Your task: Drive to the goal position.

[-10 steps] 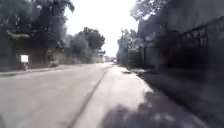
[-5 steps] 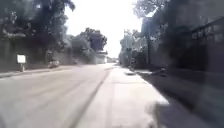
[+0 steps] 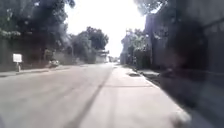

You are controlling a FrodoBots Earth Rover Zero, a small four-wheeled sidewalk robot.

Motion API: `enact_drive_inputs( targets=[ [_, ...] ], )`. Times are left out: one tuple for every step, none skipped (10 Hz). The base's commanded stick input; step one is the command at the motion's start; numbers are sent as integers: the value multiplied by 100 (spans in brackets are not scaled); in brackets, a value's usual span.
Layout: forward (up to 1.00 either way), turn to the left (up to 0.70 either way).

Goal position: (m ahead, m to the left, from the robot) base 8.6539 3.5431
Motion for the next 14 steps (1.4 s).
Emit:
enact_drive_inputs(
  targets=[
    [100,-37],
    [100,-24],
    [100,-3],
    [100,-3],
    [100,-3],
    [100,-3],
    [100,-3],
    [100,-3],
    [100,-3],
    [100,-3],
    [100,-3],
    [100,-3],
    [100,-4],
    [100,-4]
  ],
)
